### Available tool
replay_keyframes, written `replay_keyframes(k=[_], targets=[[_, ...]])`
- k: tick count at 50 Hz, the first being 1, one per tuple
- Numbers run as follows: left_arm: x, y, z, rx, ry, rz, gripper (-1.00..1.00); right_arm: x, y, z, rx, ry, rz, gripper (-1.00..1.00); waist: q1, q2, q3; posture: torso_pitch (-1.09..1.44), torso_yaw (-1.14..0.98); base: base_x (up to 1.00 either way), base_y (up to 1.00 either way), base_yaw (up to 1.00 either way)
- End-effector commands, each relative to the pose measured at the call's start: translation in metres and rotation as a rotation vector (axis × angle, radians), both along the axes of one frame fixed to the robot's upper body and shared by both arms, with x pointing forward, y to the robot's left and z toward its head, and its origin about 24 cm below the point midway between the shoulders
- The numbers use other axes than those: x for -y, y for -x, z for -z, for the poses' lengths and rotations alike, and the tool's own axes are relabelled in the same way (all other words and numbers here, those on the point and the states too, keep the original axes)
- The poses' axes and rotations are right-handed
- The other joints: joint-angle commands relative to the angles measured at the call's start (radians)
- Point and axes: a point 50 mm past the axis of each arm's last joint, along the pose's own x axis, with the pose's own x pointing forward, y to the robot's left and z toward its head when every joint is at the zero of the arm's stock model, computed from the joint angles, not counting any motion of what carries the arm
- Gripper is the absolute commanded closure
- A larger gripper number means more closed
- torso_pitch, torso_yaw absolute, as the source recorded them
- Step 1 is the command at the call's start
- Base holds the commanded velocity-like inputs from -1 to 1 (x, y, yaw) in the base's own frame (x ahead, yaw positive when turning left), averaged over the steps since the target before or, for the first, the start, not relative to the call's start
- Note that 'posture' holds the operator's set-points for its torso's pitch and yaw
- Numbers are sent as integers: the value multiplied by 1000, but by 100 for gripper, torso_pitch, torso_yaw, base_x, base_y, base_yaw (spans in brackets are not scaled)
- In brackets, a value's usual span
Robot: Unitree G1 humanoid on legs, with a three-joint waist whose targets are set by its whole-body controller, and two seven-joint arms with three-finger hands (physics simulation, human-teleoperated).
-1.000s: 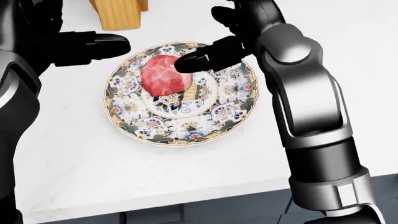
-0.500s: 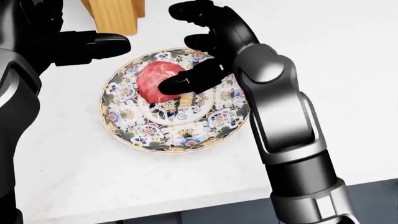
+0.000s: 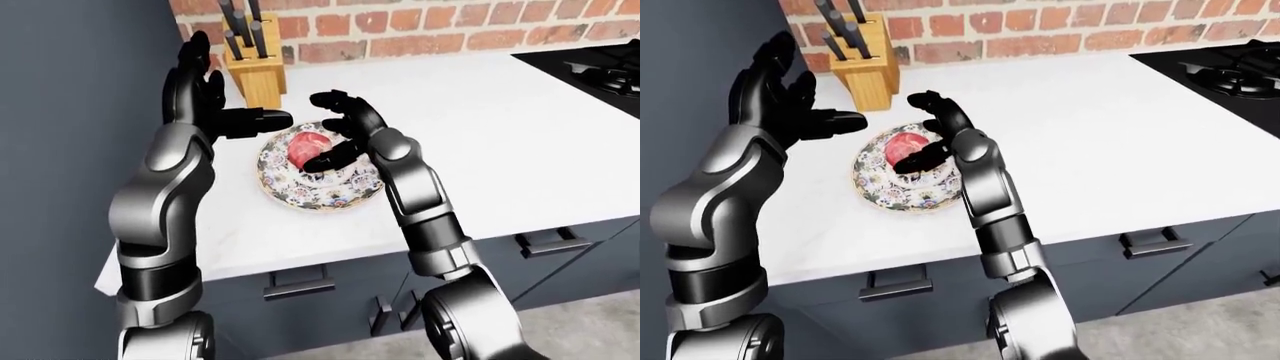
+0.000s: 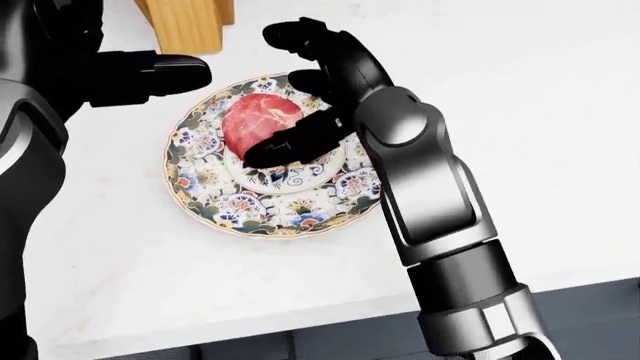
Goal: Place the steak on the rack of the oven.
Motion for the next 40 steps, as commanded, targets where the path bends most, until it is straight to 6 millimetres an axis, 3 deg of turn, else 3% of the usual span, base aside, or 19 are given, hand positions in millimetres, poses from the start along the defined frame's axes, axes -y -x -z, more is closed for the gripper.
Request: replay_keyframes(k=[1, 22, 31, 40], targets=[[0, 6, -20, 95, -1, 1, -100, -4, 1, -27, 117, -16, -14, -56, 0, 4, -31, 0, 0, 0, 0, 0], [0, 6, -20, 94, 1, 0, -100, -11, -2, -20, 122, -19, -24, -54, 1, 4, -33, 0, 0, 0, 0, 0], [0, 4, -18, 93, 2, 1, -100, -11, -2, -20, 122, -11, -28, -38, 2, 3, -33, 0, 0, 0, 0, 0], [0, 4, -17, 92, 2, 3, -100, -11, -3, -18, 125, 2, -25, -36, 1, 3, -34, 0, 0, 0, 0, 0]])
